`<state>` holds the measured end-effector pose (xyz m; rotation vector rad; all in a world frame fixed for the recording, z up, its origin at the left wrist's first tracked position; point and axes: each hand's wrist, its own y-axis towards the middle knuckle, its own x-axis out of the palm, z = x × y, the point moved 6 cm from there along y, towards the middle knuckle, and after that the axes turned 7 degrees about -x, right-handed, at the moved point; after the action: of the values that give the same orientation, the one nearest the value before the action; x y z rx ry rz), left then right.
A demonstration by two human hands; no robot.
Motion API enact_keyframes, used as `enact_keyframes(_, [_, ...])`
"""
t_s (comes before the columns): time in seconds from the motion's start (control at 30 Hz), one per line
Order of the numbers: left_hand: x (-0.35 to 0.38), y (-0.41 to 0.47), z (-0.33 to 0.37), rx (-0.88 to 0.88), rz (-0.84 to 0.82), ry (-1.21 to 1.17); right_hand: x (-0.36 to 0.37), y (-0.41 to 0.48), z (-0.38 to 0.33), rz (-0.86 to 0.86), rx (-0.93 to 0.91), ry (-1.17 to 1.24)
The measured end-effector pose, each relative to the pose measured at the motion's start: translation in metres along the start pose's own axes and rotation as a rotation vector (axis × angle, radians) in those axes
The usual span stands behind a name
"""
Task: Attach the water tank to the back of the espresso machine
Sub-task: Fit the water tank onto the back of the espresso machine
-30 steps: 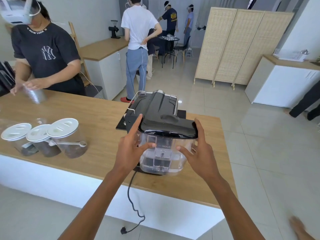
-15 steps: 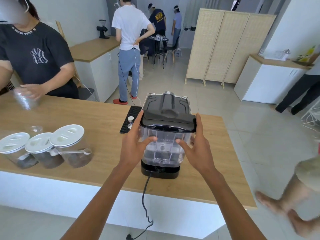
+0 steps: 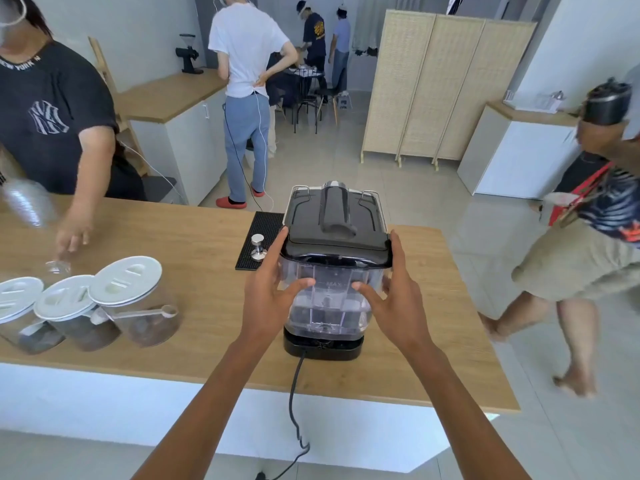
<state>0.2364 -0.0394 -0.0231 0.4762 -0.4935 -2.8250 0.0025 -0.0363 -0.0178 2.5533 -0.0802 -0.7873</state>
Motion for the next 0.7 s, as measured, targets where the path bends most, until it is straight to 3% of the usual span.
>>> enact_keyframes(0.37, [0.006, -0.017, -0.028, -0.043, 0.002, 0.027, 0.024, -0.017, 0.035, 0.011, 0.065, -0.053])
enact_keyframes(0.7, [0.005, -0.019, -0.026, 0.019, -0.003, 0.078, 0.023, -0.020, 0.034, 0.041, 0.067, -0.124])
